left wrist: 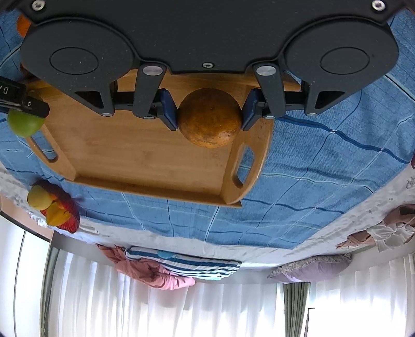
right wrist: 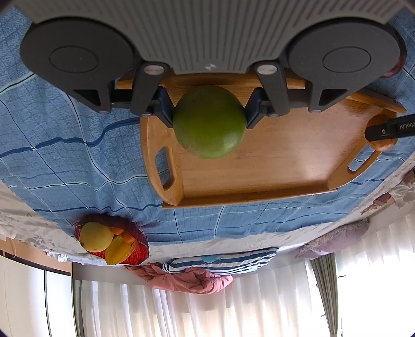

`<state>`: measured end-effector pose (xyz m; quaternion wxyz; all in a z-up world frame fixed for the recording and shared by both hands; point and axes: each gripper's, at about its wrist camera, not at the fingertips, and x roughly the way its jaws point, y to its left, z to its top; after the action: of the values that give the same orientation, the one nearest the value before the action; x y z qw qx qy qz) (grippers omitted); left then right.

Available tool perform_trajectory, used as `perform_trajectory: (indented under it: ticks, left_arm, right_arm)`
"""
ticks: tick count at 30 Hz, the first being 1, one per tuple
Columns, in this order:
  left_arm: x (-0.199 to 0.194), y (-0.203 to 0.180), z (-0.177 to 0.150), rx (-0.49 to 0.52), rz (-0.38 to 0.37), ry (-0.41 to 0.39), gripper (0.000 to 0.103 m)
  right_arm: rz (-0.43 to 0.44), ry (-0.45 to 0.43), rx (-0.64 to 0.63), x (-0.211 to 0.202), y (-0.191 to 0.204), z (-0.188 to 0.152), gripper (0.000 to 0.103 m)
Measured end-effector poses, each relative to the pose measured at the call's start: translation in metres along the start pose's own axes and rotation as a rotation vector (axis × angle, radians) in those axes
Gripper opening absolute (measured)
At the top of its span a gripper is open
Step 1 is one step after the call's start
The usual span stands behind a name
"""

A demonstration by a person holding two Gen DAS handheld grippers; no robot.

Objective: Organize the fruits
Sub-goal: 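Carry the orange in the left gripper and the green apple in the right gripper over the tray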

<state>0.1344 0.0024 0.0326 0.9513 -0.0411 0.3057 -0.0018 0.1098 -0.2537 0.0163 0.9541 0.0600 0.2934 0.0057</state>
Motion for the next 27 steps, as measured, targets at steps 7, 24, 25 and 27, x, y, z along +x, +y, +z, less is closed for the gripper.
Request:
perform_trajectory:
  ticks: [7, 24, 25, 27]
  left_arm:
    - [0.0070, -0.0006, -0.0054, 0.002, 0.003, 0.011, 0.050]
    - [0.0098, -0.0031, -0.0075, 0.017, 0.008, -0.002, 0.050]
    - [0.0096, -0.0031, -0.0075, 0.017, 0.008, -0.001, 0.050]
    - [0.0095, -0.0035, -0.0074, 0.018, 0.008, -0.002, 0.051]
  right_arm:
    - [-0.003, 0.004, -0.005, 0.0035, 0.0002, -0.0008, 0.060]
    - [0.003, 0.004, -0.003, 0.0070, -0.0012, -0.0030, 0.060]
    - [0.003, 0.003, -0.004, 0.0069, -0.0009, -0.0031, 0.060]
    - [0.003, 0.003, -0.003, 0.0070, -0.0009, -0.0032, 0.060]
